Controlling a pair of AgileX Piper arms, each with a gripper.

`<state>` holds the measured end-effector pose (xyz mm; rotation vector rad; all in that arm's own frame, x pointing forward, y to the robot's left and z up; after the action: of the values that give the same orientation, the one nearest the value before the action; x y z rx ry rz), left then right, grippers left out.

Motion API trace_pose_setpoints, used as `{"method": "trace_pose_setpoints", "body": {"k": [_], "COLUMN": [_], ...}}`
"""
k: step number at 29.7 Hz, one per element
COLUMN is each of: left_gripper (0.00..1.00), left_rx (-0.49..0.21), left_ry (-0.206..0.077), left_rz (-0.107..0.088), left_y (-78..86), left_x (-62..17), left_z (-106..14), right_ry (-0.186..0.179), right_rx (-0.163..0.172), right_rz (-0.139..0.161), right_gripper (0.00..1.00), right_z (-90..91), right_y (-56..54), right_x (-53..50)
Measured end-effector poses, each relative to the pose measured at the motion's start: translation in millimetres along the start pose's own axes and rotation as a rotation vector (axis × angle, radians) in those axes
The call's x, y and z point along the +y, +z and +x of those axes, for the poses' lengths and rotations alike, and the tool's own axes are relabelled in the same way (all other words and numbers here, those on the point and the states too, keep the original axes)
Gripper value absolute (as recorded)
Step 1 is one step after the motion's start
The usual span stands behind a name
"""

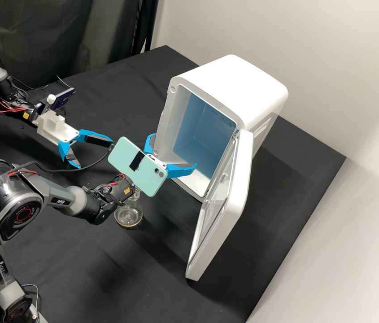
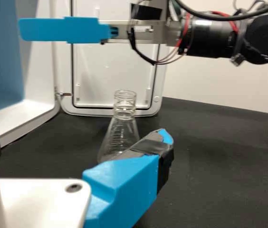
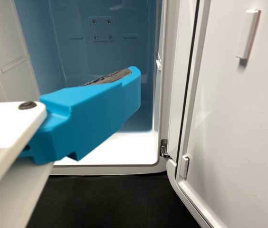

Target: Place the flask in the incubator

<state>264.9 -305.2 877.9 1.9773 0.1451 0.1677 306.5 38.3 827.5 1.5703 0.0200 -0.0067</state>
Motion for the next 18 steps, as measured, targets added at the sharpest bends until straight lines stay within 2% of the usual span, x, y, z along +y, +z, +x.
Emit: {"method": "trace_pose_setpoints", "body": {"k": [4,7,15,18], "left_gripper": [1.0,1.0,1.0,1.0], "left_rx": [-0.021,-0.024,0.01,0.019], "left_ry": [-0.008,-0.009,-0.016,-0.034], "left_rz": [0.006,0.025,0.012,0.001], "left_y": [6.0,7.0,-3.8,-8.8], "left_x": [-2.1,-2.4,-7.9,-14.5], "left_z": [2.2,2.5,6.7,9.9], "right_ry": [0.0,0.0,0.0,0.0], "right_rx": [0.0,0.0,0.0,0.0], "right_rz": [0.0,0.0,0.0,0.0], "right_gripper": [1.0,1.0,1.0,1.0], "right_z": [0.0,0.0,0.0,0.0], "right_y": [0.0,0.0,0.0,0.0], "right_x": [0.0,0.0,0.0,0.0]}}
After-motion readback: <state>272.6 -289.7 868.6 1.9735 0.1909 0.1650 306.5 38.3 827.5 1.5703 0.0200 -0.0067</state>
